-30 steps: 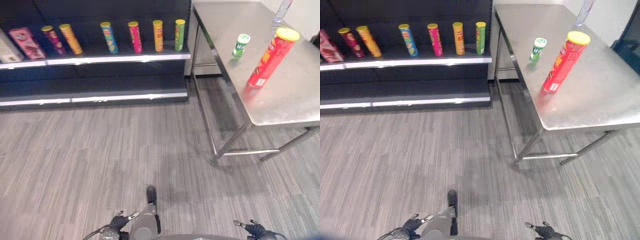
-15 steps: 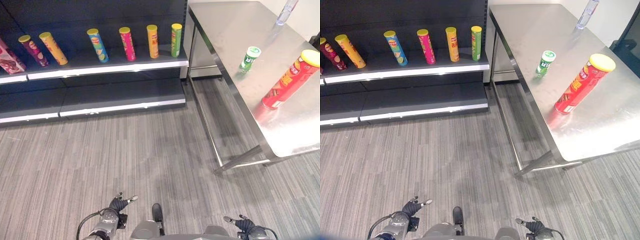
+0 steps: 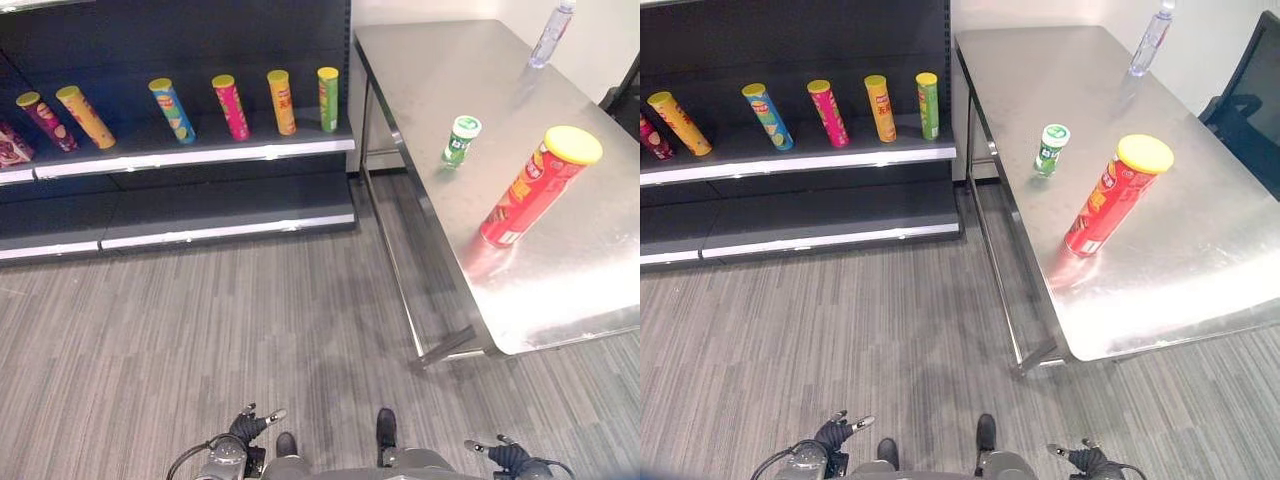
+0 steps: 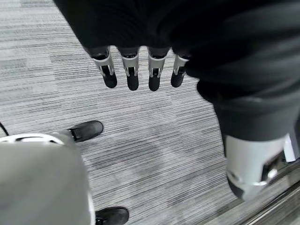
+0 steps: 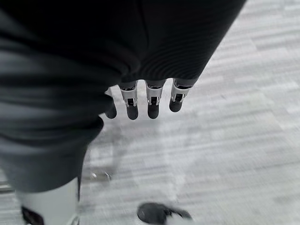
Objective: Put the goods on the table back onto the shelves and tidy them up.
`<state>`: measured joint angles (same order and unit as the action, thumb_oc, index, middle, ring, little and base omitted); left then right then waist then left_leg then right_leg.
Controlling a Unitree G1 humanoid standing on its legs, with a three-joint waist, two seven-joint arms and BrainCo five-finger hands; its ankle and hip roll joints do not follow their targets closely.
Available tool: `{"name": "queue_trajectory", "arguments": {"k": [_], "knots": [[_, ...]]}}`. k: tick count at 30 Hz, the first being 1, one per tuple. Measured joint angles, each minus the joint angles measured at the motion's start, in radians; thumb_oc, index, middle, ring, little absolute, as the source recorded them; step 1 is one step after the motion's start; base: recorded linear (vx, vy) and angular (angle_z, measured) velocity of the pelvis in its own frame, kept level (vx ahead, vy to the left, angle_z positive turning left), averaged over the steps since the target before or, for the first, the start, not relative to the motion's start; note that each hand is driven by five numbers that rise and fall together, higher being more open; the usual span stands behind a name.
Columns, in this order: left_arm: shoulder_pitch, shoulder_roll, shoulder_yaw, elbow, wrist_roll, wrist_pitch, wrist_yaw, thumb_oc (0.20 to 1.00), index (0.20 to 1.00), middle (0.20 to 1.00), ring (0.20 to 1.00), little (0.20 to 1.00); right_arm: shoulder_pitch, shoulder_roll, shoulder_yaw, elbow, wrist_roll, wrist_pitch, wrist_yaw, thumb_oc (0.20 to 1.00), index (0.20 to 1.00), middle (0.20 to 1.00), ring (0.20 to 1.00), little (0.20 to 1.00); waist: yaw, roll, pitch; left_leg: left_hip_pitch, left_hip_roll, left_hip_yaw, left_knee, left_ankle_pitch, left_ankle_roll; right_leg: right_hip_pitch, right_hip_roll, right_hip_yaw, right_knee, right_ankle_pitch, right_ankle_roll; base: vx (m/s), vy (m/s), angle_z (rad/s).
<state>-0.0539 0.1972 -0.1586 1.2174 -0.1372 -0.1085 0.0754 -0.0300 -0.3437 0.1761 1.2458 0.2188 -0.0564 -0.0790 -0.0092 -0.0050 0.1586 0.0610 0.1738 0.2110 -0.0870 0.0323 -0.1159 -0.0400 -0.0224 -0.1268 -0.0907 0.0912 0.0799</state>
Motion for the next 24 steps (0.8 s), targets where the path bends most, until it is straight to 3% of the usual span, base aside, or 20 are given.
{"name": "queue_trajectory", "arguments": {"k": [7,8,10,11,13,14,15,16,19,21,22,24], "knots": [[0.004,0.015,0.0,0.001,0.0,0.001,0.0,1.0,1.0,1.0,1.0,1.0,0.002,0.004,0.001,0.001,0.009,-0.005,0.003,1.0,1.0,1.0,1.0,1.0,0.0,0.01,0.001,-0.005,0.002,-0.009,0.041,-0.022,-0.002,0.019,-0.003,-0.004,0.001,-0.011,-0.001,0.06,-0.129,0.04],[0.001,0.015,0.0,0.003,0.0,0.002,0.0,1.0,1.0,1.0,1.0,1.0,0.001,0.005,0.001,0.001,0.019,-0.006,0.003,1.0,1.0,1.0,1.0,1.0,0.0,0.016,0.008,-0.028,0.014,-0.013,0.095,-0.039,-0.016,0.013,-0.002,-0.014,0.018,-0.026,-0.013,0.0,-0.102,0.12],[-0.015,0.028,0.001,0.013,0.0,0.0,0.0,1.0,1.0,1.0,1.0,1.0,-0.002,0.024,-0.002,0.004,0.02,-0.006,0.005,1.0,1.0,1.0,1.0,1.0,0.008,-0.016,0.033,-0.121,0.01,-0.056,0.302,-0.033,-0.032,-0.005,-0.017,-0.015,0.067,-0.061,-0.05,0.06,-0.075,0.03],[-0.026,0.031,-0.001,0.024,0.0,0.004,0.0,1.0,1.0,1.0,1.0,1.0,-0.002,0.032,0.001,0.006,0.02,-0.005,0.006,1.0,1.0,1.0,1.0,1.0,0.021,-0.039,0.037,-0.187,0.004,-0.089,0.438,0.011,-0.069,0.003,-0.036,-0.001,0.076,-0.074,-0.056,0.18,0.024,0.01],[-0.032,0.032,0.0,0.029,-0.001,0.007,-0.001,1.0,1.0,1.0,1.0,1.0,-0.002,0.026,-0.001,0.019,0.02,-0.005,0.004,1.0,1.0,1.0,1.0,1.0,0.012,-0.049,0.044,-0.238,0.007,-0.1,0.492,0.019,-0.076,0.041,-0.044,-0.002,0.036,-0.076,-0.062,0.18,0.102,0.15],[-0.032,0.031,0.0,0.028,-0.001,0.007,-0.001,1.0,1.0,1.0,1.0,1.0,-0.003,0.023,-0.001,0.028,0.02,-0.003,0.004,1.0,1.0,1.0,1.0,1.0,0.019,-0.047,0.043,-0.228,0.005,-0.083,0.445,0.012,-0.067,0.044,-0.045,-0.003,0.028,-0.076,-0.063,0.11,0.105,-0.01],[-0.025,0.028,-0.002,0.024,-0.001,0.007,-0.001,1.0,1.0,1.0,1.0,1.0,0.002,0.014,-0.003,0.035,0.02,0.0,0.003,1.0,1.0,1.0,1.0,1.0,0.021,-0.035,0.038,-0.198,-0.011,-0.087,0.271,0.014,-0.069,0.039,-0.041,-0.001,0.024,-0.076,-0.065,0.17,0.153,-0.18],[-0.021,0.024,-0.002,0.022,-0.001,0.007,-0.001,1.0,1.0,1.0,1.0,1.0,0.003,0.013,-0.014,0.035,0.02,0.0,0.003,1.0,1.0,1.0,1.0,1.0,0.021,-0.03,0.037,-0.177,-0.022,-0.094,0.176,0.014,-0.068,0.031,-0.038,0.0,0.027,-0.076,-0.065,0.19,0.155,-0.14],[-0.021,0.008,-0.015,0.023,-0.001,0.009,-0.004,1.0,1.0,1.0,1.0,1.0,0.0,0.013,-0.039,0.043,0.02,0.003,0.003,1.0,1.0,1.0,1.0,1.0,0.023,-0.019,0.036,-0.137,-0.058,-0.119,0.009,0.025,-0.053,0.039,-0.028,0.018,-0.004,-0.052,-0.06,0.18,0.185,-0.23],[-0.007,-0.005,-0.023,0.023,0.0,0.011,-0.005,1.0,1.0,1.0,1.0,1.0,-0.001,0.004,-0.042,0.038,0.02,-0.004,0.003,1.0,1.0,1.0,1.0,1.0,0.02,0.014,0.025,-0.1,-0.048,-0.112,0.001,0.029,-0.04,0.038,-0.001,0.043,-0.004,-0.045,-0.053,0.11,0.244,-0.58],[-0.005,-0.003,-0.022,0.019,0.0,0.01,-0.006,1.0,1.0,1.0,1.0,1.0,-0.003,0.011,-0.057,0.032,0.024,-0.006,0.002,1.0,1.0,1.0,1.0,1.0,0.025,0.009,0.022,-0.091,-0.051,-0.089,-0.001,0.055,0.009,0.032,-0.005,0.065,-0.004,-0.045,-0.05,0.03,0.138,-0.61],[-0.006,0.012,-0.021,0.008,0.0,0.01,-0.006,1.0,1.0,1.0,1.0,1.0,-0.003,0.029,-0.068,0.03,0.04,-0.009,0.002,1.0,1.0,1.0,1.0,1.0,0.032,-0.013,0.017,-0.085,-0.076,-0.031,-0.001,0.046,0.05,0.021,-0.041,0.062,-0.003,-0.04,-0.033,0.03,0.201,-0.69]]}}
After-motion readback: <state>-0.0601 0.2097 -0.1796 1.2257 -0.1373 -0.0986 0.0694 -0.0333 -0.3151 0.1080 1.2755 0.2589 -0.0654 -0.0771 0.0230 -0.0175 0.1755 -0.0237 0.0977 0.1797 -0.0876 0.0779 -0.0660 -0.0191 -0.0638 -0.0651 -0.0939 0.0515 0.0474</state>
